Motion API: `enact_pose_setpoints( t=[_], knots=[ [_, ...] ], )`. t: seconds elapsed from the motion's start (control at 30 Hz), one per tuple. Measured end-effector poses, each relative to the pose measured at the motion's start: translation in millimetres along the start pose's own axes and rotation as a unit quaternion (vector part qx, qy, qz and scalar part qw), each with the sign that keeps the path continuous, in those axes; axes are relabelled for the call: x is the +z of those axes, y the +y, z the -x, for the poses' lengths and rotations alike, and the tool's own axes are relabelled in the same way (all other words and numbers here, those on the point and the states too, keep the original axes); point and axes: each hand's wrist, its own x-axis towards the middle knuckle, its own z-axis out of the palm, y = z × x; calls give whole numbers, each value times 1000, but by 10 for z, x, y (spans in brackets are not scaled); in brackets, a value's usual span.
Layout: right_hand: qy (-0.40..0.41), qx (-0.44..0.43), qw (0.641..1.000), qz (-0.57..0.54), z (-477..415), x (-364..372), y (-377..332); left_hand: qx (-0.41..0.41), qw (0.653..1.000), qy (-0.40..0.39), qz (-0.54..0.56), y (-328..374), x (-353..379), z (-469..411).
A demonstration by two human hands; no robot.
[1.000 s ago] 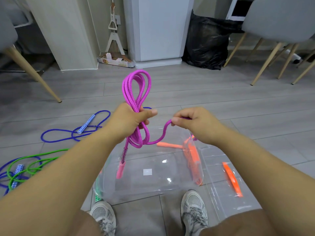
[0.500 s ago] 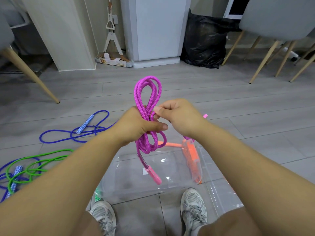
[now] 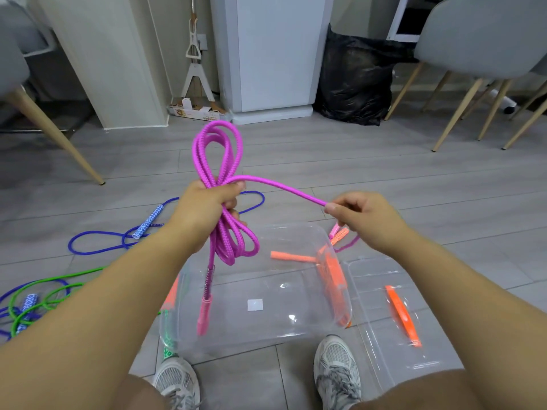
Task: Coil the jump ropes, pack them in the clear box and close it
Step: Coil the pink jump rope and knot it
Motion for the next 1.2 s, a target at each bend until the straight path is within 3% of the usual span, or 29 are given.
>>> enact_pose_setpoints(
  t=[0.1, 0.23, 0.57, 0.73, 1.2],
  knots=[
    [31, 19, 998, 42, -9, -86, 178, -8, 998, 24, 58, 26, -67, -40],
    [68, 17, 997, 30, -27, -108, 117, -23, 999, 19, 35, -15, -55, -82],
    [37, -54, 997, -45, -28, 323, -443, -7, 1000, -10, -12, -42, 314, 54],
    [47, -26, 994, -94, -23, 444, -472, 22, 1000, -7, -2, -2, 341, 85],
    [-28, -52, 997, -48, 17, 309, -408, 19, 998, -44, 38, 33, 289, 90]
  ],
)
